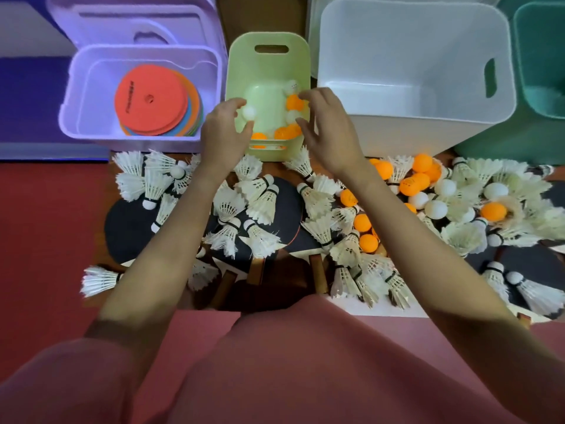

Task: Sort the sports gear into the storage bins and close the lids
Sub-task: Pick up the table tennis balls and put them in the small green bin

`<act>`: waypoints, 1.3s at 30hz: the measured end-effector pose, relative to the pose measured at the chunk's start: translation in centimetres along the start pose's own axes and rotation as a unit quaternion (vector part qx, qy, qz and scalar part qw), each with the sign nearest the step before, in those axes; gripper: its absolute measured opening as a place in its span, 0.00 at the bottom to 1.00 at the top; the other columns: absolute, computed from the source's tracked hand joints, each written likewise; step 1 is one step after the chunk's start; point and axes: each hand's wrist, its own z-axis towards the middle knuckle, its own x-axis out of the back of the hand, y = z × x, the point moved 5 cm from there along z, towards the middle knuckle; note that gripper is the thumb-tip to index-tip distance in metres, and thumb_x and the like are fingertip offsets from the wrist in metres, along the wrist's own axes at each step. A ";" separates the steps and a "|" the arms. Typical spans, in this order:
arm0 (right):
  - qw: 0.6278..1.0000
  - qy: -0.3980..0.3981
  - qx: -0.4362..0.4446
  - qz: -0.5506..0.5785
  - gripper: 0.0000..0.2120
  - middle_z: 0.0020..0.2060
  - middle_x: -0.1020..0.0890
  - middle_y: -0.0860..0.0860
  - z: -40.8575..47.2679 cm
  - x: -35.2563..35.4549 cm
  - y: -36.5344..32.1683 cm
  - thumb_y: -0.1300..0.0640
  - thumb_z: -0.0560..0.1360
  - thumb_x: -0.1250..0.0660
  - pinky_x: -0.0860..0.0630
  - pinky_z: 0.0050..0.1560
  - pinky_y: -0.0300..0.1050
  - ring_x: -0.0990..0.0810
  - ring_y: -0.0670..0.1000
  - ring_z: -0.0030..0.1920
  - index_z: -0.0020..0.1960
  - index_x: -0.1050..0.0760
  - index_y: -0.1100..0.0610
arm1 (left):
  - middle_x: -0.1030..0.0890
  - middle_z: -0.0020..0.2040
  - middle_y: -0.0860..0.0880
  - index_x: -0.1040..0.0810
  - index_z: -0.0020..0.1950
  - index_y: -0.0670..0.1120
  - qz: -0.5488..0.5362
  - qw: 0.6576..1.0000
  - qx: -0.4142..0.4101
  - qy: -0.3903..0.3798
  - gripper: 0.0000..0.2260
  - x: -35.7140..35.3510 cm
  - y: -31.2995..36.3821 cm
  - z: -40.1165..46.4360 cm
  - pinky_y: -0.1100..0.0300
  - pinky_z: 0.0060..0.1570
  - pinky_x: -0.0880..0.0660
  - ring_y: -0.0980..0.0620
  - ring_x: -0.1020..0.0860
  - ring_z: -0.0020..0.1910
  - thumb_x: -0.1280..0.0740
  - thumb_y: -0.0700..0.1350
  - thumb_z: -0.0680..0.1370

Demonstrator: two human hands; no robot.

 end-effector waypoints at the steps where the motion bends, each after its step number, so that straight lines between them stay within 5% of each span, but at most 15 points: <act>1: 1.000 0.002 -0.004 0.006 0.16 0.58 0.26 0.58 -0.7 0.2 0.3 0.59 0.77 0.38 0.27 0.53 0.49 0.26 0.57 0.57 0.63 0.29 0.62 | 0.21 0.59 0.44 0.24 0.64 0.42 -0.007 1.000 -0.009 0.000 0.16 -0.2 0.1 -0.5 0.56 0.53 0.28 0.47 0.22 0.55 0.33 0.43 0.76; 9: 0.998 -0.022 -0.050 0.002 0.13 0.56 0.26 0.57 -10.4 3.6 6.0 0.61 0.78 0.39 0.24 0.50 0.51 0.24 0.55 0.54 0.62 0.28 0.61 | 0.19 0.49 0.47 0.20 0.55 0.42 -0.091 0.984 -0.155 0.003 0.09 -2.9 6.2 -6.5 0.54 0.47 0.23 0.51 0.21 0.46 0.34 0.42 0.76; 14: 0.988 -0.061 -0.135 -0.036 0.13 0.56 0.26 0.59 -17.2 5.4 10.5 0.62 0.78 0.37 0.24 0.49 0.58 0.25 0.59 0.53 0.62 0.28 0.62 | 0.19 0.54 0.48 0.21 0.58 0.43 -0.063 0.956 -0.230 -0.170 0.11 -8.3 10.5 -10.9 0.56 0.53 0.26 0.50 0.22 0.53 0.33 0.43 0.77; 20: 0.974 -0.127 -0.129 -0.137 0.22 0.63 0.29 0.63 -21.2 4.5 12.1 0.58 0.68 0.24 0.31 0.59 0.62 0.33 0.65 0.62 0.60 0.24 0.58 | 0.22 0.61 0.46 0.25 0.65 0.44 0.057 0.920 -0.266 -0.283 0.16 -14.7 13.7 -13.6 0.54 0.60 0.34 0.46 0.27 0.62 0.33 0.43 0.77; 28: 0.955 -0.183 -0.148 -0.182 0.22 0.69 0.34 0.66 -21.9 1.7 13.7 0.56 0.62 0.21 0.30 0.56 0.65 0.35 0.70 0.67 0.55 0.20 0.54 | 0.19 0.54 0.45 0.20 0.55 0.43 0.175 0.905 -0.290 -0.259 0.09 -18.3 13.7 -15.0 0.50 0.57 0.32 0.43 0.24 0.55 0.32 0.43 0.76; 39: 0.969 -0.112 -0.176 -0.130 0.23 0.68 0.33 0.65 -22.8 4.7 13.5 0.60 0.66 0.24 0.33 0.59 0.63 0.36 0.67 0.67 0.59 0.25 0.60 | 0.21 0.57 0.46 0.23 0.58 0.44 0.244 0.894 -0.267 -0.264 0.10 -20.5 13.9 -15.3 0.51 0.60 0.36 0.44 0.28 0.59 0.34 0.42 0.77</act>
